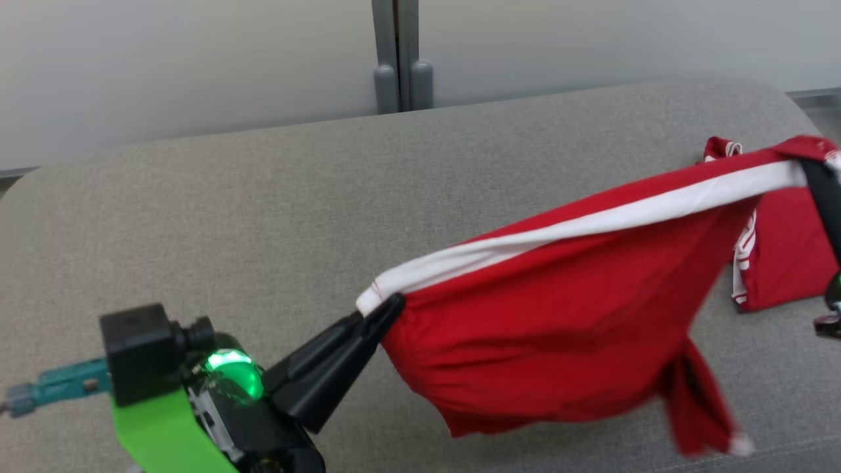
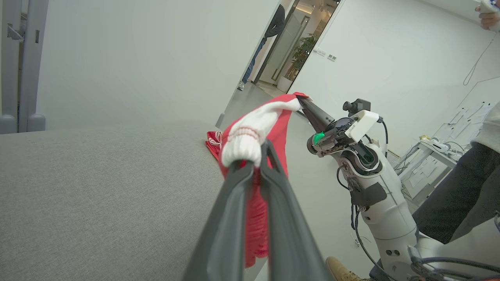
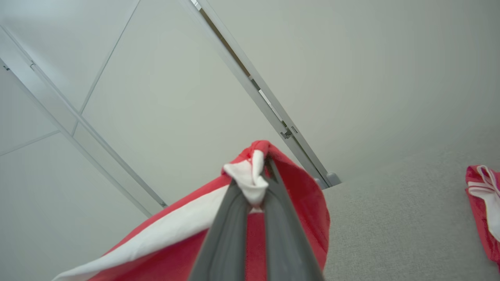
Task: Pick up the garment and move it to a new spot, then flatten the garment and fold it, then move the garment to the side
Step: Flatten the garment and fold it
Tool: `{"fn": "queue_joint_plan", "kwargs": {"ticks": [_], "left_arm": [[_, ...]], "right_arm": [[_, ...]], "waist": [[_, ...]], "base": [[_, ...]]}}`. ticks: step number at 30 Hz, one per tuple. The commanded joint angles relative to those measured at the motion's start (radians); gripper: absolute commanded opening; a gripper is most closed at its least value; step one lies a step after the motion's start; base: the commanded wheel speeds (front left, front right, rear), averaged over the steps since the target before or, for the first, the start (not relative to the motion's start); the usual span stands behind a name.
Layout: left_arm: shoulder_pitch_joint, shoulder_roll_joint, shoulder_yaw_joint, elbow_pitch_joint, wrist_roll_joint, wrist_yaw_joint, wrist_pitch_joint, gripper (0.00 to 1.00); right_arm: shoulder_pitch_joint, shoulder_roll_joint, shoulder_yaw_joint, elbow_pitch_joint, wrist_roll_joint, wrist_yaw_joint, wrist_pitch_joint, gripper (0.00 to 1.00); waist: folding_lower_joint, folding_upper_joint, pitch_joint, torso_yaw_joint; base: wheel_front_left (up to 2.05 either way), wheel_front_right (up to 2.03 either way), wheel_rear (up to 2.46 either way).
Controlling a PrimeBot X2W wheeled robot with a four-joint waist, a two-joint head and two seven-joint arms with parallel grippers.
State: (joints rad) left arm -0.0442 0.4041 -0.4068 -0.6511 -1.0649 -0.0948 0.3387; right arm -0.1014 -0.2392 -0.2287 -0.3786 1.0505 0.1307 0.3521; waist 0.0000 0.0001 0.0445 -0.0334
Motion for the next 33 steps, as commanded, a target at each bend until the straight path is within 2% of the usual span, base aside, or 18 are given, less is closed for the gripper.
{"fn": "queue_joint_plan", "kwargs": {"ticks": [1,3,6,9,12,15,17,21,24,27,29,33], "left_arm": [[-0.048,0.006,0.015,-0.028,-0.033,0.012,0.021,0.0],[-0.116,0.001,0.033,-0.055,-0.082,0.033,0.062,0.0],[-0.243,-0.001,0.054,-0.023,-0.119,0.06,0.118,0.0],[-0.414,-0.007,0.072,0.099,-0.1,0.083,0.161,0.0],[-0.615,-0.031,0.067,0.28,-0.037,0.081,0.177,0.0],[-0.821,-0.072,0.081,0.484,0.039,0.085,0.134,0.0],[-0.964,-0.112,0.087,0.644,0.105,0.075,0.064,0.0],[-1.143,-0.174,0.098,0.923,0.198,0.028,-0.123,0.0],[-1.186,-0.194,0.069,1.077,0.262,-0.005,-0.263,0.0],[-1.117,-0.209,0.026,1.186,0.266,-0.029,-0.375,0.0],[-1.055,-0.186,-0.015,1.226,0.277,-0.034,-0.436,0.0],[-0.858,-0.135,-0.128,1.218,0.231,-0.034,-0.527,0.0]], "right_arm": [[-0.034,0.012,-0.031,-0.033,0.01,0.0,0.035,0.0],[-0.084,0.028,-0.066,-0.069,-0.007,0.0,0.094,0.0],[-0.191,0.065,-0.087,-0.053,-0.06,0.0,0.165,0.0],[-0.352,0.114,-0.091,0.025,-0.142,0.0,0.221,0.0],[-0.554,0.151,-0.091,0.15,-0.262,0.0,0.232,0.0],[-0.764,0.178,-0.096,0.299,-0.361,0.0,0.198,0.0],[-0.91,0.185,-0.107,0.428,-0.43,0.0,0.144,0.0],[-1.072,0.186,-0.083,0.677,-0.427,-0.001,-0.024,0.0],[-1.085,0.186,-0.037,0.812,-0.372,-0.001,-0.131,0.0],[-0.992,0.184,0.023,0.904,-0.328,-0.001,-0.211,0.0],[-0.916,0.183,0.049,0.931,-0.313,-0.001,-0.248,0.0],[-0.711,0.184,0.106,0.923,-0.263,-0.001,-0.276,0.0]], "waist": [[0.0,-0.0001,0.028,-0.022],[0.0,-0.0001,0.057,-0.034],[0.0,-0.0001,0.117,-0.047],[0.0,-0.0001,0.202,-0.058],[0.0,-0.0001,0.294,-0.066],[0.0,-0.0001,0.382,-0.078],[0.0,-0.0001,0.44,-0.089],[0.0,-0.0001,0.496,-0.103],[0.0,-0.0001,0.505,-0.109],[0.0,-0.0001,0.493,-0.115],[0.0,-0.0001,0.477,-0.116],[0.0,-0.0001,0.441,-0.116]], "base": [[0.0,0.0,0.0],[0.0,0.0,0.0],[0.0,0.0,0.0],[0.0,0.0,0.0],[0.0,0.0,0.0],[0.0,0.0,0.0],[0.0,0.0,0.0],[0.0,0.0,0.0],[0.0,0.0,0.0],[0.0,0.0,0.0],[0.0,0.0,0.0],[0.0,0.0,0.0]]}}
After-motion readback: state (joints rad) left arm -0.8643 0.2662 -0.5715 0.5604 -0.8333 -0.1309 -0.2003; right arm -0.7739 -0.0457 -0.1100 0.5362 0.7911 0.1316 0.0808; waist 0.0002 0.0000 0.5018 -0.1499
